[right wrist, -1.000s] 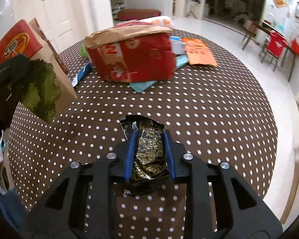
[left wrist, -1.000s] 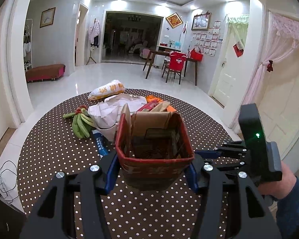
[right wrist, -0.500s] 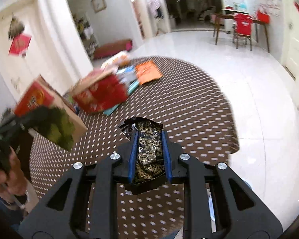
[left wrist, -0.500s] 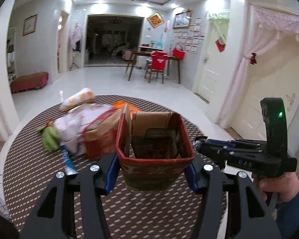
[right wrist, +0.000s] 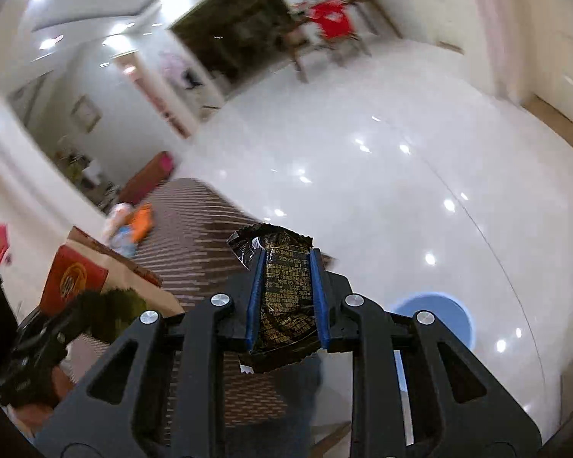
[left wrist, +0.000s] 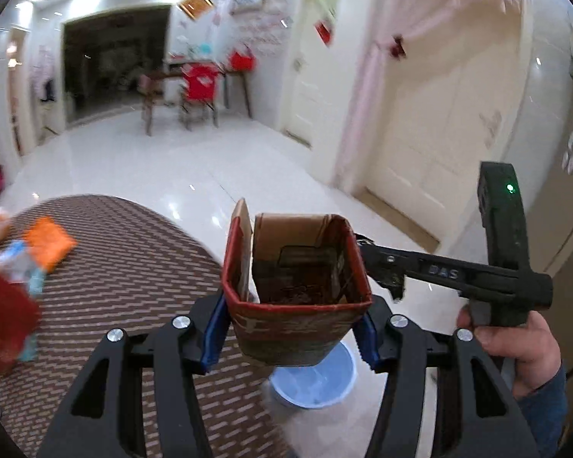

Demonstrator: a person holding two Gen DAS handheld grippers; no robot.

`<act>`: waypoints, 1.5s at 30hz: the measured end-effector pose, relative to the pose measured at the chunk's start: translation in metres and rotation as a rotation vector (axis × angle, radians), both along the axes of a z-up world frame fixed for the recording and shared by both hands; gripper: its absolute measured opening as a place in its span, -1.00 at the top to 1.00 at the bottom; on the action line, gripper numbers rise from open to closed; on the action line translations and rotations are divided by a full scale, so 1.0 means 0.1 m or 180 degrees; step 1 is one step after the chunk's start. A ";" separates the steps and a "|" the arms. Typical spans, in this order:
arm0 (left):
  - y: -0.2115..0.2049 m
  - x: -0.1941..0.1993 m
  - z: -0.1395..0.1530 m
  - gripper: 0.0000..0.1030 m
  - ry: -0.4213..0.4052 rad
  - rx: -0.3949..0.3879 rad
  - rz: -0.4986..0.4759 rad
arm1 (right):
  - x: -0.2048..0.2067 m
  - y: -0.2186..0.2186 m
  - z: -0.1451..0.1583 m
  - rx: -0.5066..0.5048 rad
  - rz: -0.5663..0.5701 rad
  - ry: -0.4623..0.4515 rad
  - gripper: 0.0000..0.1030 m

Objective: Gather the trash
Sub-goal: 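Carry the black wrapper over the blue bin and open the right tool, then return both tools to the trash pile on the tablecloth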

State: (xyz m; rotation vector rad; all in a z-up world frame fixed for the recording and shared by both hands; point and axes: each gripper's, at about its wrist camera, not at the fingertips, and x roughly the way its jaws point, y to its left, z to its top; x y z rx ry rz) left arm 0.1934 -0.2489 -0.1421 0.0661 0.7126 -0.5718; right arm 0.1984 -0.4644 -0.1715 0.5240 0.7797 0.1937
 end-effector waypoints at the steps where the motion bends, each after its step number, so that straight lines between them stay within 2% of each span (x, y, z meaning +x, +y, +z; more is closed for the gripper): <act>1: -0.13 0.05 -0.10 -0.07 0.0070 0.0050 -0.0049 | 0.01 -0.11 -0.10 0.0030 -0.0062 0.0082 0.55; 10: -1.01 0.43 -0.90 -0.08 0.0724 0.0418 -0.0299 | 0.05 -0.78 -1.01 0.0336 -0.0388 0.0637 0.50; 11: -1.11 0.47 -1.00 -0.14 0.0786 0.0503 -0.0319 | 0.06 -0.85 -1.12 0.0397 -0.0431 0.0706 0.42; 12: -1.18 0.50 -1.06 -0.18 0.0824 0.0579 -0.0318 | 0.05 -0.89 -1.17 0.0436 -0.0445 0.0761 0.17; 14: -1.28 0.57 -1.17 -0.57 0.0845 0.0705 -0.0284 | 0.07 -1.01 -1.30 0.0547 -0.0512 0.0840 -0.30; 15: -1.32 0.62 -1.20 -0.72 0.0825 0.0749 -0.0258 | 0.04 -1.08 -1.35 0.0592 -0.0584 0.0854 -0.33; 20: -1.29 0.61 -1.22 -0.76 0.0825 0.0761 -0.0169 | -0.09 -1.23 -1.40 0.0563 -0.0710 0.0878 -0.63; 21: -1.25 0.59 -1.19 -0.76 0.0800 0.0739 -0.0149 | -0.13 -1.25 -1.38 0.0542 -0.0730 0.0871 -0.75; 24: -1.23 0.52 -1.12 -0.76 0.0719 0.0688 -0.0112 | -0.24 -1.25 -1.30 0.0461 -0.0779 0.0822 -0.88; 29: -1.01 0.37 -0.85 -0.82 0.0496 0.0572 -0.0054 | -0.33 -1.17 -1.10 0.0328 -0.0881 0.0748 -0.88; 36: -0.66 0.12 -0.42 -0.84 0.0231 0.0335 0.0044 | -0.42 -0.83 -0.54 0.0078 -0.0907 0.0464 -0.88; 45: -0.12 -0.15 0.06 -0.87 -0.0092 0.0140 0.0209 | -0.52 -0.19 0.25 -0.0129 -0.0741 -0.0002 -0.88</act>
